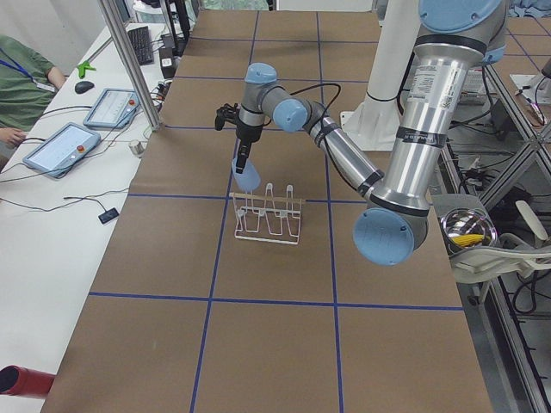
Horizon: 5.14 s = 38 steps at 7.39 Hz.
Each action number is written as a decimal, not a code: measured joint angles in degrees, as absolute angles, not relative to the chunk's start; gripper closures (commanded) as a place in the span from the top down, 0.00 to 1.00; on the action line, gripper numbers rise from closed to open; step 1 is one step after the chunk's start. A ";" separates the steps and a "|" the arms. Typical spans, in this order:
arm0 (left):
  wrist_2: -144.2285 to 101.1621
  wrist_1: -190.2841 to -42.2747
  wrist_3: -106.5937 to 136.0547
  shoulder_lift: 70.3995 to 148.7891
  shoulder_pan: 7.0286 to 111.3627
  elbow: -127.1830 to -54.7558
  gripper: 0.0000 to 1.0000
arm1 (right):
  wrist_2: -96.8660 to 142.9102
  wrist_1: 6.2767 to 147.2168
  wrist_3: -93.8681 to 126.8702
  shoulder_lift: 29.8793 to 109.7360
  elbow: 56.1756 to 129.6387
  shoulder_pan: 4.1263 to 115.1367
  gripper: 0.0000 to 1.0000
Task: Hang cup on cup holder
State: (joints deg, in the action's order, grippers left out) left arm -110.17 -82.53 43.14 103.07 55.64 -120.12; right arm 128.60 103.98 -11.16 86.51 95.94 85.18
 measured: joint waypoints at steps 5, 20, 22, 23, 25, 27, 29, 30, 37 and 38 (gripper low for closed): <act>-111.41 -86.18 43.47 103.10 55.22 -115.81 0.15 | 128.57 103.97 -11.16 86.43 96.02 85.18 1.00; -129.06 -88.34 0.57 91.09 86.84 -100.86 0.99 | 128.80 104.28 -11.08 88.10 99.81 89.58 1.00; -129.10 -90.30 -0.87 89.83 89.22 -96.51 0.99 | 128.77 104.21 -11.05 89.05 98.77 89.88 1.00; -129.03 -92.57 -1.02 89.37 89.66 -94.03 0.99 | 128.74 104.17 -10.89 89.27 98.43 90.05 1.00; -128.99 -96.11 -0.55 88.77 89.81 -92.01 0.99 | 128.68 104.09 -9.84 89.36 97.32 90.15 1.00; -129.09 -96.26 -0.16 88.56 89.83 -93.24 0.99 | 128.35 104.05 -9.25 89.41 96.60 90.17 1.00; -129.11 -96.13 -0.02 88.51 89.83 -93.95 0.99 | 128.25 103.57 -8.99 89.44 96.11 90.18 1.00; -129.13 -96.12 -0.05 88.51 89.82 -94.04 0.99 | 128.25 103.30 -8.91 89.34 96.10 90.17 1.00; -129.14 -96.10 -0.09 88.51 89.82 -93.99 0.99 | 128.75 99.10 -6.96 89.52 96.07 90.18 1.00; -129.12 -96.12 -0.09 88.51 89.83 -93.95 0.99 | 128.76 99.07 -6.93 89.50 96.07 90.16 1.00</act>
